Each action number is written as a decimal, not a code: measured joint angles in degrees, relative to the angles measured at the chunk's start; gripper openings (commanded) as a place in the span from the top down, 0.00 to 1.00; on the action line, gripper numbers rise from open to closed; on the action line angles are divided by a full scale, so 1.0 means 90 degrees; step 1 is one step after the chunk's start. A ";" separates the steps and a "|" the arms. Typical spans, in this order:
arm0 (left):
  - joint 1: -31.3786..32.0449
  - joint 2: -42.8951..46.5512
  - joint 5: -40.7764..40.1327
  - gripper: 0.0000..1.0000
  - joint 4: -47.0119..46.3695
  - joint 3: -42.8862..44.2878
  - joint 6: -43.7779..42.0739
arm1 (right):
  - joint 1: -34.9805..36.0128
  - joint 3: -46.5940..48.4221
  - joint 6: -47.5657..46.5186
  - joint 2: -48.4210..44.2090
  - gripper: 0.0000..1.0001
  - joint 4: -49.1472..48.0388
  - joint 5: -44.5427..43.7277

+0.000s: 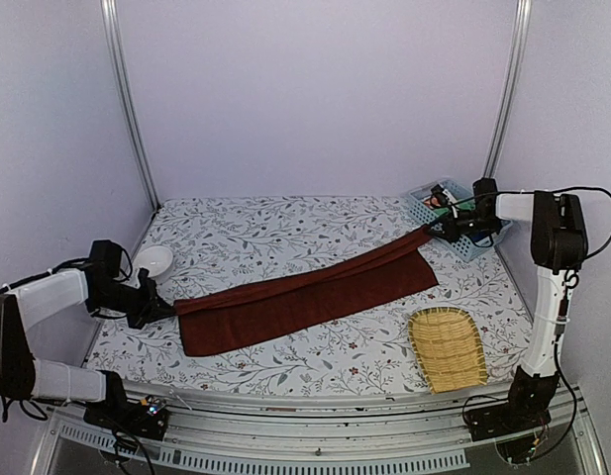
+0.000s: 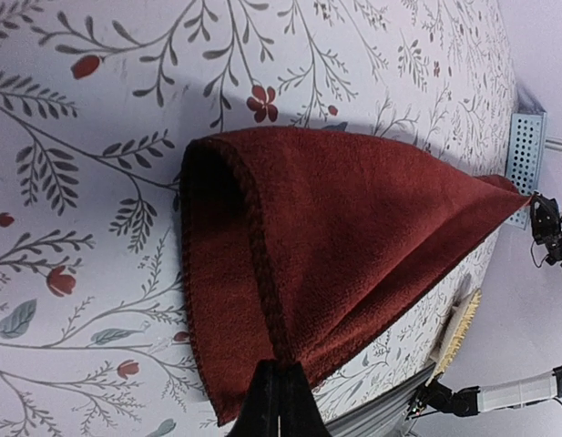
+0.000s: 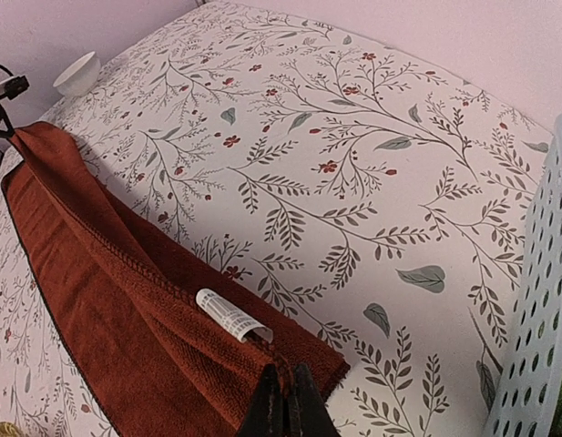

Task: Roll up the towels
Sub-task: Fold the towel at the center of the board.

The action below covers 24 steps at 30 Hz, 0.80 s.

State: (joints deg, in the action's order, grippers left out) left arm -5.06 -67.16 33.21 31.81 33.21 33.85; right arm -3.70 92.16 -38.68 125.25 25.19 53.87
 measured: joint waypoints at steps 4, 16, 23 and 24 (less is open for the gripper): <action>0.0000 0.0007 0.0119 1.00 0.0063 -0.0126 -0.0034 | 0.0000 -0.0078 -0.0342 -0.0032 0.96 0.0182 0.0080; 0.0044 0.0007 0.0287 1.00 0.0240 -0.0274 -0.0206 | -0.0002 0.0197 -0.1027 -0.0029 0.96 0.1341 0.0058; 0.0126 0.0022 0.0364 1.00 0.0590 -0.0274 -0.0367 | -0.0002 0.0192 -0.1188 -0.0029 0.97 0.1778 -0.0255; 0.0134 0.0051 0.0364 1.00 0.0663 -0.0274 -0.0393 | -0.0002 0.0170 -0.1207 -0.0029 0.97 0.1800 -0.0299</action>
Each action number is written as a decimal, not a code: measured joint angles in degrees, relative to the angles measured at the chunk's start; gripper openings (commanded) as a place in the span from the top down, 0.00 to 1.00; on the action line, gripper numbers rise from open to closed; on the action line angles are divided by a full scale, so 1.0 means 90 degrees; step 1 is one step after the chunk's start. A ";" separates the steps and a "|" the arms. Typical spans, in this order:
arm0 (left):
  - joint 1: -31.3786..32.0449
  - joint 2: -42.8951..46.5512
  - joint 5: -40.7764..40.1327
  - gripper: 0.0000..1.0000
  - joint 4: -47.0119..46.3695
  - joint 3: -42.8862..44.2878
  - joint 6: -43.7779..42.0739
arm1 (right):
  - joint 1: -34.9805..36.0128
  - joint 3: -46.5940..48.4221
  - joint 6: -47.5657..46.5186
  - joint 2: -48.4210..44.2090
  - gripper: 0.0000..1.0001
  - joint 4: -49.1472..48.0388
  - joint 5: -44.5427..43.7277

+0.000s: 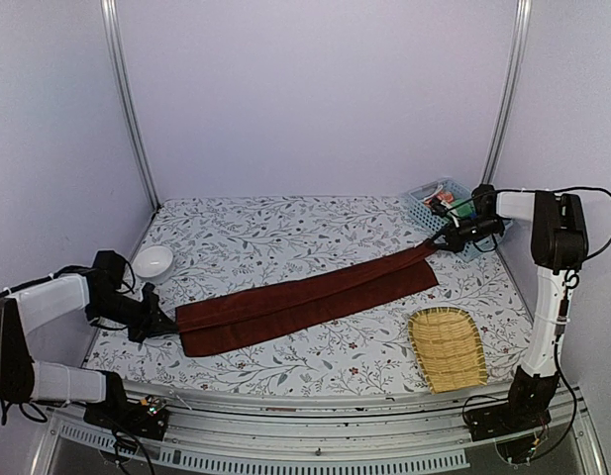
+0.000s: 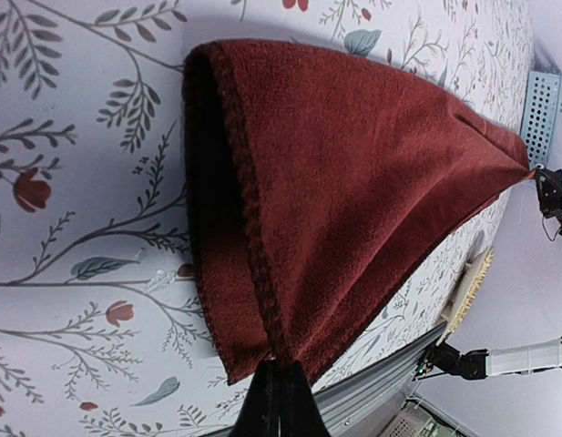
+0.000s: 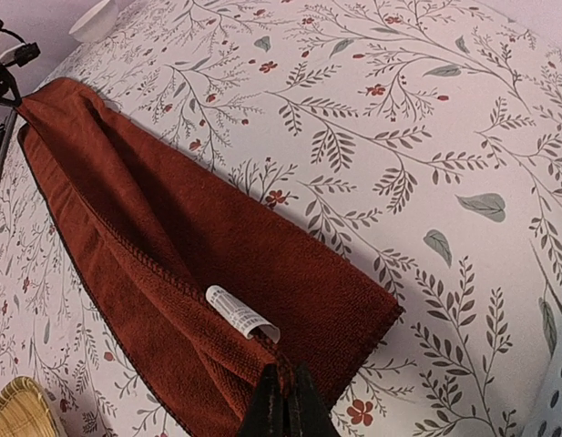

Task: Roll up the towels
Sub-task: Fold the towel at the center of the board.

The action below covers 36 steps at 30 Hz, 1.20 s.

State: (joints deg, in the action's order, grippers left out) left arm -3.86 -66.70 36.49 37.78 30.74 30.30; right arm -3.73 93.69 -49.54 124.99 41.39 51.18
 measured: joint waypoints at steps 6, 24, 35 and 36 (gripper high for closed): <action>0.0012 0.0187 -0.0002 1.00 0.0340 0.0002 -0.0136 | -0.0007 -0.0253 -0.0165 0.0000 0.97 0.0141 -0.0333; 0.0068 0.0381 0.0221 1.00 0.0631 0.0007 -0.0364 | -0.0262 -0.0355 -0.0532 0.0000 0.94 0.0500 -0.0529; 0.0500 0.0160 0.0182 1.00 0.0648 0.0002 -0.0413 | -0.0267 -0.0471 -0.0770 0.0000 0.91 0.0510 -0.0563; 0.0556 0.0109 0.0163 1.00 0.0651 0.0002 -0.0413 | -0.0272 -0.0498 -0.0801 0.0000 0.90 0.0508 -0.0571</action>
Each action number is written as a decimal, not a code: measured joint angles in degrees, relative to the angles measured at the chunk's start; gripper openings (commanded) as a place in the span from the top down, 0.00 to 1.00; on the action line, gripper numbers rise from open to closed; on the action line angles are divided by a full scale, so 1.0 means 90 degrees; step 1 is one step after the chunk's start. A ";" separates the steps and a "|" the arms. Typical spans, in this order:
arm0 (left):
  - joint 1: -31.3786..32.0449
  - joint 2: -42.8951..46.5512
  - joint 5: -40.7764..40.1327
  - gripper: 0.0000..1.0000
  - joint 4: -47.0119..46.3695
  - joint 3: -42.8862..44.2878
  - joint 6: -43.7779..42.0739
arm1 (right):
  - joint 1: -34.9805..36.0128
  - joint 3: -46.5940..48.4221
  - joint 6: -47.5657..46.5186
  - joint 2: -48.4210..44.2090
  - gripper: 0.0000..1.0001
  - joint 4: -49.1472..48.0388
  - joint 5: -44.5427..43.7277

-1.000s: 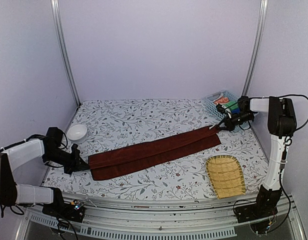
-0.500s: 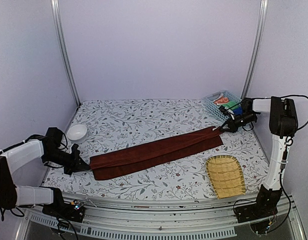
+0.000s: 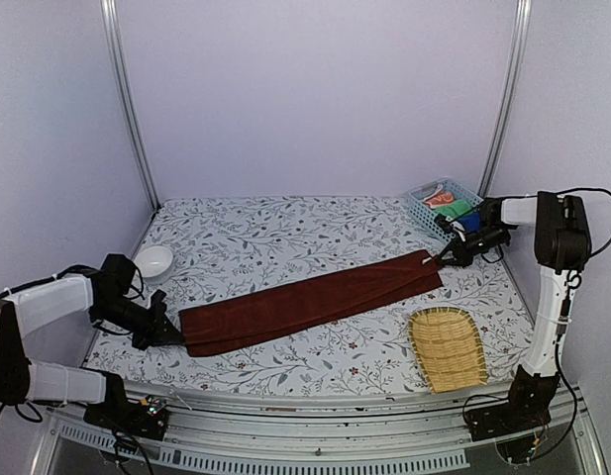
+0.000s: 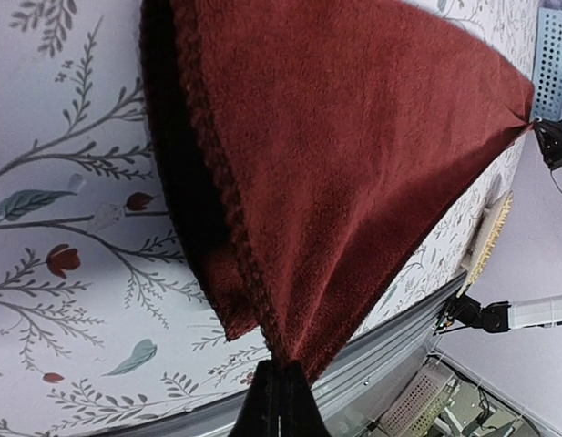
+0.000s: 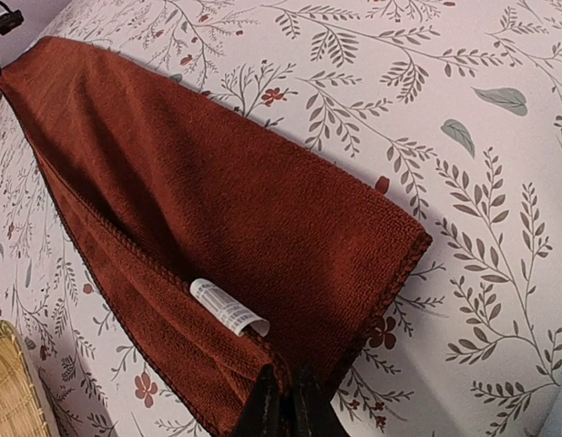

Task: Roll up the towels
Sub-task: Fold the towel at the center of the board.

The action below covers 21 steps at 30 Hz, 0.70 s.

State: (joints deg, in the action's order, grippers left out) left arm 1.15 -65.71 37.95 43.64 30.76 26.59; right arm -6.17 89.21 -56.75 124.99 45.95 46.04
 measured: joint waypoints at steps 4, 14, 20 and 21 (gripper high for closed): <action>0.0121 -0.0153 -0.0114 1.00 0.0019 0.0000 0.0000 | -0.0024 -0.0206 -0.0189 0.0000 0.87 0.0002 -0.0061; 0.0141 -0.0168 -0.0318 1.00 0.0097 0.0000 0.0019 | -0.0051 -0.0644 -0.0646 -0.0005 0.85 0.0017 -0.0185; 0.0143 -0.0180 -0.0381 0.99 0.0151 0.0000 0.0019 | -0.0121 -0.1064 -0.0908 -0.0282 0.76 -0.0010 -0.0177; 0.0146 -0.0182 -0.0418 0.96 0.0168 0.0000 0.0019 | -0.0126 -0.1226 -0.0964 -0.0410 0.69 -0.0036 -0.0214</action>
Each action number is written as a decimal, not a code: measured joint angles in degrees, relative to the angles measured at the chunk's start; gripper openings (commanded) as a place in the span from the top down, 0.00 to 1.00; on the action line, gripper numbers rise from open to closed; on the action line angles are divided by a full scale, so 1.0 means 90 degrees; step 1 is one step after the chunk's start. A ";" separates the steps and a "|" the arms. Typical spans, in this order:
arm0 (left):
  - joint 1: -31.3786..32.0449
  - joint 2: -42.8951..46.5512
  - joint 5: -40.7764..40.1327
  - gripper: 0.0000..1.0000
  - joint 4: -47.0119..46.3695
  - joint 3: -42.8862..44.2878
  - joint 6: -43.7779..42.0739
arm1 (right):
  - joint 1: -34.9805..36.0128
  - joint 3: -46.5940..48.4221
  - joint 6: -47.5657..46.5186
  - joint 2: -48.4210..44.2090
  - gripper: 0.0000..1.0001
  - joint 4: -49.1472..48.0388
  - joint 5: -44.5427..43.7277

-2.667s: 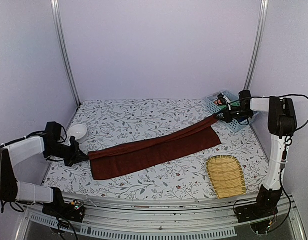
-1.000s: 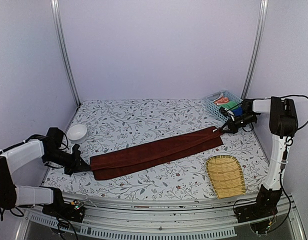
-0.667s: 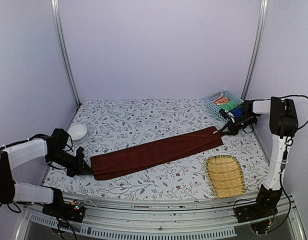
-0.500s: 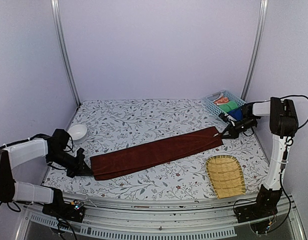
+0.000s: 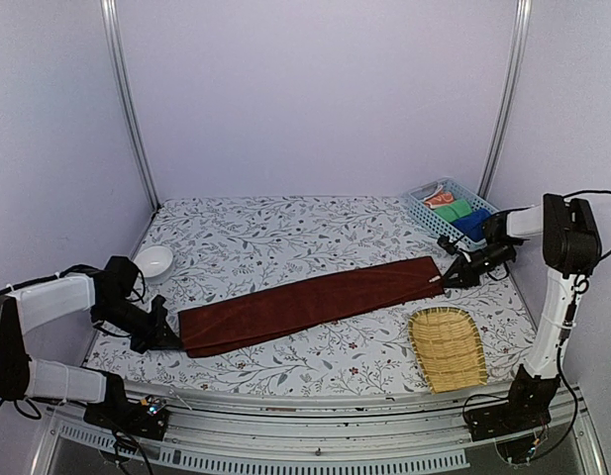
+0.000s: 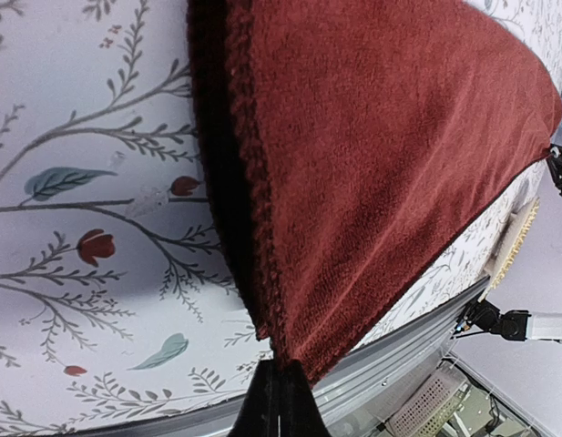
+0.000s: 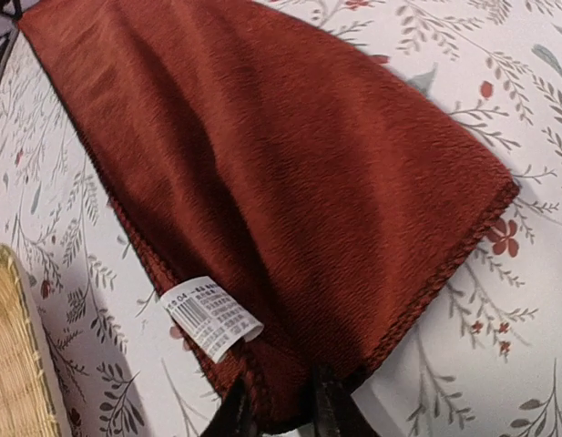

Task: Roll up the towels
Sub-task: Fold the towel at the center of the board.

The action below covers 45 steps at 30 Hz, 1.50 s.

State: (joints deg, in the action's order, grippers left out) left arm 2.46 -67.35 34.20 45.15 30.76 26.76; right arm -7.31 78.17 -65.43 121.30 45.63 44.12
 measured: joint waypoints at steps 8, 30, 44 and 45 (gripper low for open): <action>0.0012 0.0046 -0.0163 0.61 0.0172 0.0027 0.0034 | -0.0022 -0.1724 -0.0525 -0.1693 0.48 -0.0362 -0.0454; 0.1392 -0.1484 -0.1634 1.00 -0.1678 0.1846 0.0527 | 0.1477 0.1015 0.2822 -0.0347 0.70 -0.1044 -0.2096; 0.1494 -0.2067 -0.2594 1.00 -0.2118 0.1032 0.0697 | 0.1783 0.1768 0.3485 0.0678 0.72 -0.1078 -0.3152; 0.1481 -0.2064 -0.2601 1.00 -0.2174 0.0993 0.0716 | 0.1802 0.1868 0.3507 0.0743 0.72 -0.1078 -0.3203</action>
State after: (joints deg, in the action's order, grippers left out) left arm 15.79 -85.93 10.79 25.58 39.70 33.21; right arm 8.91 94.98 -33.87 127.98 35.92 15.29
